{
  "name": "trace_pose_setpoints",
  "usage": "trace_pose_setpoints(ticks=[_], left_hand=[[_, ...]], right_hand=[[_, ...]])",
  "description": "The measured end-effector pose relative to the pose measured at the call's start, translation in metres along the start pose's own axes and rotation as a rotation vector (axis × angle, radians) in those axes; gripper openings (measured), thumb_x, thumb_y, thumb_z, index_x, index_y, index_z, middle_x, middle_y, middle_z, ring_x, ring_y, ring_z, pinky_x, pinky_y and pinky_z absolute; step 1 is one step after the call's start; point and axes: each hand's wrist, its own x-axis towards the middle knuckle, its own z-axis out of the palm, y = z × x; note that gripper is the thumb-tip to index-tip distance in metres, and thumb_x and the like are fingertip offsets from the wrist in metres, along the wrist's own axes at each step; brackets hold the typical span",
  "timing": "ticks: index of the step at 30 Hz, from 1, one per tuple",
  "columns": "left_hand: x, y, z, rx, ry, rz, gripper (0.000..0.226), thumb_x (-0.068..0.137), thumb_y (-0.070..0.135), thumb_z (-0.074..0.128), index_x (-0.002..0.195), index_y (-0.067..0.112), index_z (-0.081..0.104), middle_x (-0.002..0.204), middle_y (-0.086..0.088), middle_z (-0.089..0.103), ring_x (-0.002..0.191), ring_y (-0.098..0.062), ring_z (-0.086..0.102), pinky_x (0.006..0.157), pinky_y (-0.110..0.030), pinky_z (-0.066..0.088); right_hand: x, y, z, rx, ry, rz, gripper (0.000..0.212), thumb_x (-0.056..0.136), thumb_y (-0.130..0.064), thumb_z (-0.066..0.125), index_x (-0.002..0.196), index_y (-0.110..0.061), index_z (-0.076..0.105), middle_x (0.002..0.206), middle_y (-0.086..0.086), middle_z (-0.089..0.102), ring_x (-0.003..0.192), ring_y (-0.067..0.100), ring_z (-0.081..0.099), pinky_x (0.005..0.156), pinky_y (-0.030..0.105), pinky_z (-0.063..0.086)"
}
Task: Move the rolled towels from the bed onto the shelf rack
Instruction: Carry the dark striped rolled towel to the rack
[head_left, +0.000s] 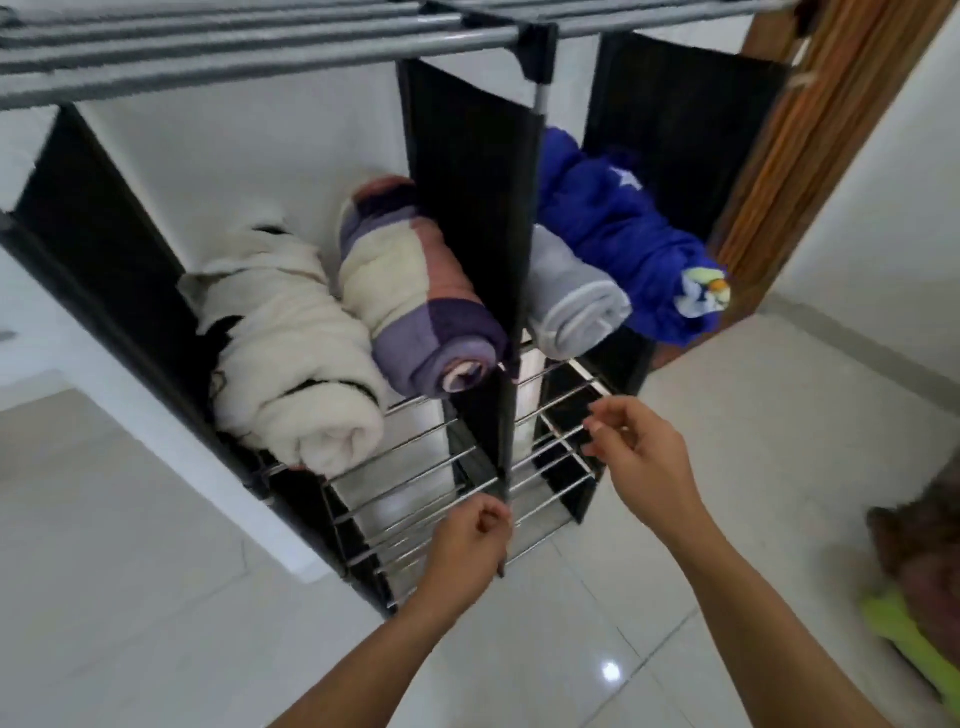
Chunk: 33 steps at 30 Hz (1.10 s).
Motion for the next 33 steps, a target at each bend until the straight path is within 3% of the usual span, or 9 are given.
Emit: trace_pose_setpoints(ticks=[4,6,8,17,23,26,28,30,33], left_hand=[[0.012,0.05,0.082,0.239,-0.244,0.2,0.016,0.087,0.007,0.057,0.076,0.018,0.059,0.069,-0.001,0.06,0.064,-0.016,0.055,0.062,-0.03,0.045],[0.0,0.075,0.142,0.329,-0.409,0.261,0.013,0.086,0.01,0.058,0.076,0.019,0.061,0.075,-0.005,0.064,0.067,-0.019,0.059,0.066,-0.034,0.051],[-0.027,0.092,0.206,0.416,-0.578,0.313,0.015,0.085,0.013,0.058,0.073,0.023,0.059,0.079,-0.005,0.065,0.066,-0.02,0.062,0.063,-0.029,0.049],[-0.251,0.057,0.45,0.507,-1.201,0.251,0.02,0.092,0.012,0.053,0.073,0.017,0.054,0.071,-0.002,0.058,0.059,-0.014,0.053,0.055,-0.02,0.04],[-0.395,0.034,0.578,0.662,-1.538,0.268,0.021,0.094,0.015,0.054,0.073,0.018,0.053,0.068,0.001,0.06,0.049,-0.006,0.056,0.05,-0.018,0.04],[-0.451,0.016,0.636,0.753,-1.681,0.205,0.016,0.094,0.017,0.054,0.078,0.018,0.055,0.074,0.001,0.062,0.056,-0.009,0.058,0.053,-0.02,0.044],[-0.483,0.001,0.673,0.743,-1.744,0.053,0.014,0.094,0.018,0.054,0.08,0.017,0.056,0.075,0.0,0.061,0.06,-0.012,0.058,0.057,-0.024,0.046],[-0.509,-0.015,0.708,0.724,-1.728,-0.104,0.015,0.094,0.017,0.053,0.08,0.016,0.054,0.073,-0.002,0.059,0.06,-0.014,0.057,0.058,-0.025,0.045],[-0.54,-0.039,0.745,0.795,-1.693,-0.231,0.016,0.094,0.018,0.054,0.078,0.014,0.053,0.071,-0.003,0.055,0.061,-0.016,0.056,0.056,-0.026,0.045]], right_hand=[[-0.071,0.073,-0.094,0.081,0.327,0.283,0.012,0.091,-0.006,0.055,0.098,-0.013,0.062,0.092,0.008,0.067,0.068,0.017,0.068,0.074,0.035,0.054],[-0.12,0.1,-0.143,0.132,0.499,0.386,0.013,0.09,-0.006,0.055,0.094,-0.016,0.062,0.094,0.011,0.067,0.067,0.018,0.067,0.075,0.038,0.053],[-0.177,0.121,-0.192,0.181,0.634,0.458,0.016,0.089,-0.006,0.056,0.089,-0.022,0.06,0.092,0.011,0.066,0.066,0.017,0.066,0.073,0.037,0.052],[-0.485,0.167,-0.358,0.321,1.205,0.682,0.011,0.089,0.0,0.054,0.092,-0.008,0.06,0.076,0.008,0.064,0.058,0.016,0.058,0.056,0.022,0.046],[-0.64,0.184,-0.403,0.435,1.63,0.779,0.014,0.09,-0.002,0.054,0.087,-0.015,0.058,0.086,0.013,0.063,0.063,0.02,0.059,0.058,0.027,0.046],[-0.689,0.202,-0.414,0.474,1.785,0.848,0.01,0.092,-0.007,0.053,0.089,-0.016,0.056,0.088,0.011,0.062,0.071,0.022,0.06,0.065,0.03,0.048],[-0.712,0.216,-0.424,0.511,1.868,0.889,0.007,0.092,-0.008,0.053,0.097,-0.012,0.057,0.092,0.013,0.062,0.074,0.024,0.06,0.065,0.031,0.047],[-0.731,0.231,-0.435,0.562,1.922,0.954,0.015,0.092,-0.007,0.054,0.106,-0.005,0.056,0.094,0.016,0.061,0.072,0.024,0.058,0.062,0.031,0.045],[-0.747,0.246,-0.45,0.645,1.969,1.03,0.01,0.091,-0.005,0.053,0.101,-0.007,0.054,0.097,0.018,0.059,0.07,0.022,0.056,0.061,0.03,0.042]])
